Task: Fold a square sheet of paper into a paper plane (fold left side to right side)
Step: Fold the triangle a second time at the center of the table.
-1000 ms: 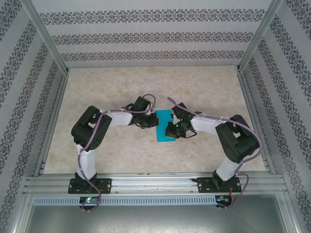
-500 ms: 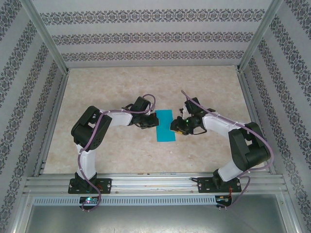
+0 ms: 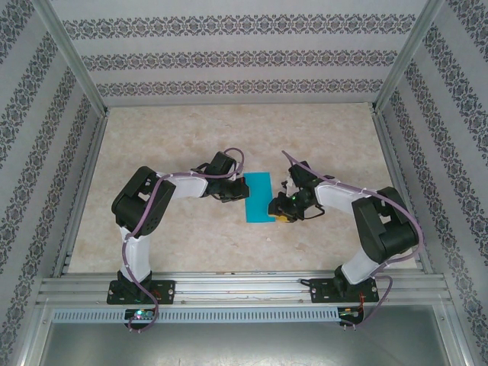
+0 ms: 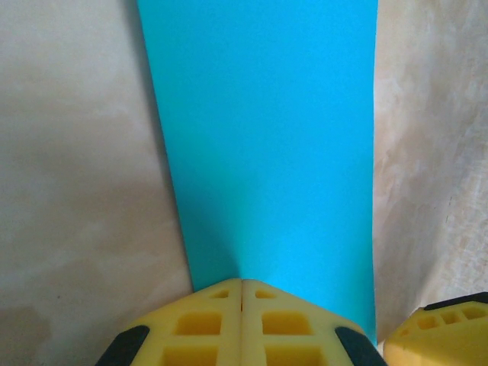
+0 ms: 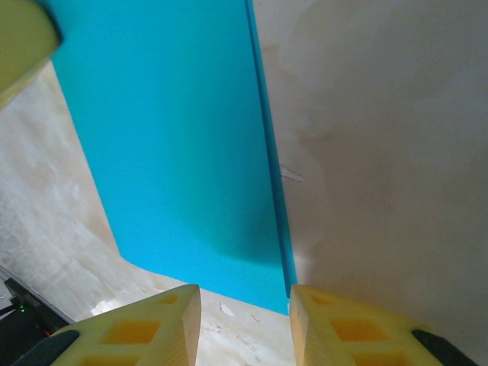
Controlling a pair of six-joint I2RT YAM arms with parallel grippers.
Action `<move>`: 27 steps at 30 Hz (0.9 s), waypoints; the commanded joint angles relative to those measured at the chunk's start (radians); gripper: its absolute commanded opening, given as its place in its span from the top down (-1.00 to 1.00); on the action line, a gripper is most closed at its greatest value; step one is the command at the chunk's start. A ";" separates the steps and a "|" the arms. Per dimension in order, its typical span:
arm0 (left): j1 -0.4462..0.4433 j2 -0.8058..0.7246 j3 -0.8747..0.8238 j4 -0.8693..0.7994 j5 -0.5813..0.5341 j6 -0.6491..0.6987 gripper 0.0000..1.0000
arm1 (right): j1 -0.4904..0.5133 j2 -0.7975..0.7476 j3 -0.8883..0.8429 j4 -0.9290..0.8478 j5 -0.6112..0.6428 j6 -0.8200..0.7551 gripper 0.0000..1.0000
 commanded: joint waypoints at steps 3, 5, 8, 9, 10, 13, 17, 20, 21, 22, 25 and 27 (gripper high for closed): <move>-0.014 0.020 -0.026 -0.052 -0.021 0.024 0.92 | 0.020 0.034 -0.009 0.002 -0.009 -0.006 0.27; -0.014 0.018 -0.026 -0.052 -0.022 0.024 0.92 | 0.023 0.039 -0.006 0.003 -0.009 -0.005 0.27; -0.013 0.018 -0.027 -0.052 -0.023 0.026 0.92 | 0.025 0.035 -0.004 0.012 -0.011 -0.005 0.27; -0.013 0.018 -0.027 -0.052 -0.022 0.025 0.92 | 0.026 0.030 -0.004 0.018 -0.014 -0.004 0.28; -0.013 0.018 -0.027 -0.051 -0.022 0.026 0.91 | 0.026 0.025 -0.004 0.026 -0.015 0.000 0.28; -0.014 0.018 -0.031 -0.048 -0.022 0.025 0.91 | 0.021 0.005 -0.004 0.048 -0.023 0.008 0.28; -0.014 0.018 -0.031 -0.048 -0.021 0.025 0.91 | 0.011 -0.010 -0.001 0.070 -0.024 0.014 0.28; -0.015 0.017 -0.033 -0.046 -0.020 0.027 0.91 | -0.001 -0.004 0.001 0.092 -0.032 0.015 0.28; -0.015 0.017 -0.034 -0.046 -0.020 0.029 0.91 | -0.004 0.001 0.005 0.102 -0.038 0.014 0.28; -0.015 0.017 -0.035 -0.046 -0.019 0.029 0.91 | -0.008 0.007 0.010 0.107 -0.042 0.012 0.28; -0.015 0.014 -0.035 -0.049 -0.018 0.034 0.91 | -0.014 0.027 0.024 0.127 -0.051 0.005 0.29; -0.015 0.013 -0.036 -0.047 -0.018 0.034 0.91 | -0.020 0.039 0.034 0.141 -0.058 0.000 0.28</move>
